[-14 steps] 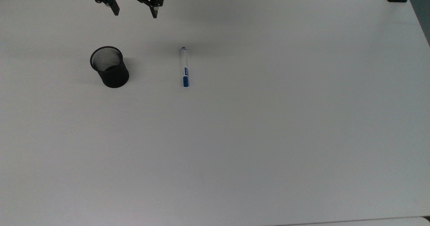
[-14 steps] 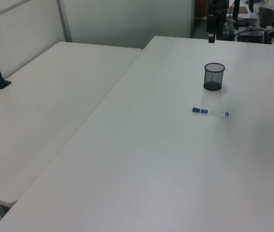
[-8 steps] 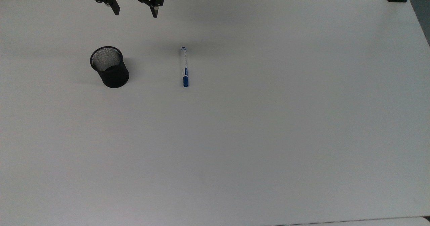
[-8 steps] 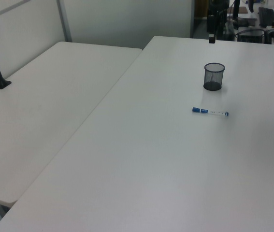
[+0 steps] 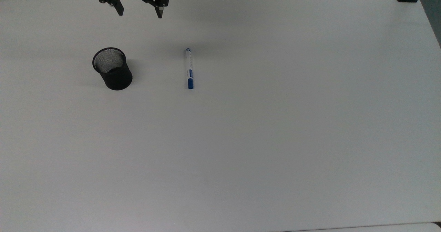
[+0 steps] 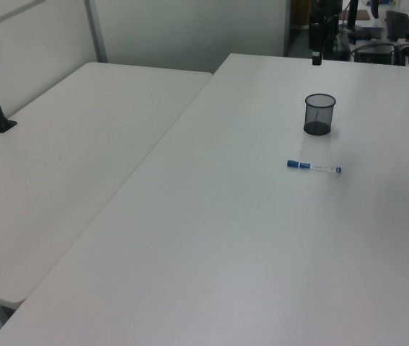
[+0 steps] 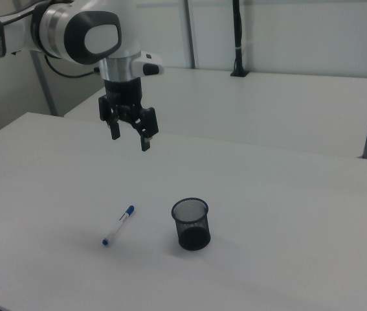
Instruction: Insert the marker
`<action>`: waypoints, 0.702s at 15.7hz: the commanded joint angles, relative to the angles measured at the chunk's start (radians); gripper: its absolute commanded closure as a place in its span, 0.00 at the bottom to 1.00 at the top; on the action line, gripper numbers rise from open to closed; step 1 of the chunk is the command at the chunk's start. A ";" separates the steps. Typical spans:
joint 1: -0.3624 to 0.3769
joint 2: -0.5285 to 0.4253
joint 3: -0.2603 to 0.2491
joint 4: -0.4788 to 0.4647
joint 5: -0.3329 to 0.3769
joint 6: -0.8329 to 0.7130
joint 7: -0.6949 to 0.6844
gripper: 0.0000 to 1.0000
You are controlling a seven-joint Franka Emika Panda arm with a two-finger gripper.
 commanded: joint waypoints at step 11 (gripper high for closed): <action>0.067 0.043 0.013 -0.086 -0.025 -0.033 -0.019 0.00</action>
